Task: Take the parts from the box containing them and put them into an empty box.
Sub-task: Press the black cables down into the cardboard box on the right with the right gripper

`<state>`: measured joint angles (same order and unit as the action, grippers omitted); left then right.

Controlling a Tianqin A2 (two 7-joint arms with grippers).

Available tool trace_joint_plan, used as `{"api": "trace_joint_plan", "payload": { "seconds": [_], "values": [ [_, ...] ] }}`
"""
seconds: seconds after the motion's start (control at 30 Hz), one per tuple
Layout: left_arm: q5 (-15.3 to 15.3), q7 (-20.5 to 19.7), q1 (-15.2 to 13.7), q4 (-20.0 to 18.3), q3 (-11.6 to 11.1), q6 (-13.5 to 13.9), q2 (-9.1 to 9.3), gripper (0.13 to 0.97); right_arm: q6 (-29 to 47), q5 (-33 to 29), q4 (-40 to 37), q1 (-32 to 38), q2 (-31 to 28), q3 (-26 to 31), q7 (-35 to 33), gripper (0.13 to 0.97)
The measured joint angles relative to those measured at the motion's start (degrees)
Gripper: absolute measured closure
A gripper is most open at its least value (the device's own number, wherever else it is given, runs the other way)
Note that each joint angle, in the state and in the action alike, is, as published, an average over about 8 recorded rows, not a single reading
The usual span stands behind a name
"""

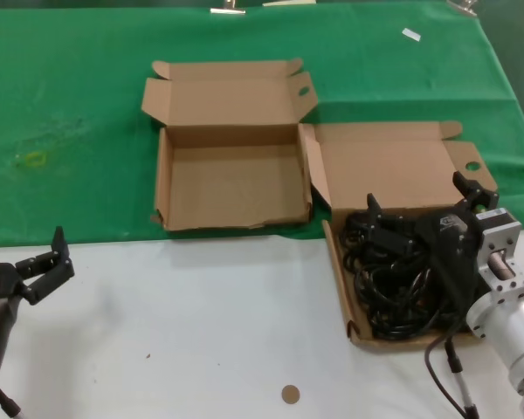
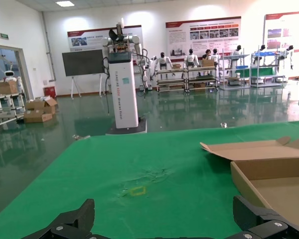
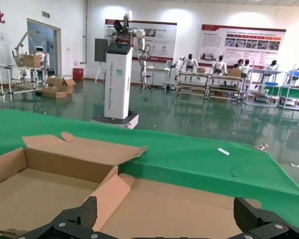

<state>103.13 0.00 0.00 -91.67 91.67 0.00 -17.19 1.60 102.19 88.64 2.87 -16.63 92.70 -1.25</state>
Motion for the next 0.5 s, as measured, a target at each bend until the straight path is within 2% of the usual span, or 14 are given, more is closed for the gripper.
{"api": "trace_joint_plan", "payload": {
  "seconds": [0.5],
  "values": [
    [0.0,0.0,0.0,0.0,0.0,0.0,0.00,0.132,0.0,0.0,0.0,0.0,0.0,0.0,0.0,0.129]
  ]
}}
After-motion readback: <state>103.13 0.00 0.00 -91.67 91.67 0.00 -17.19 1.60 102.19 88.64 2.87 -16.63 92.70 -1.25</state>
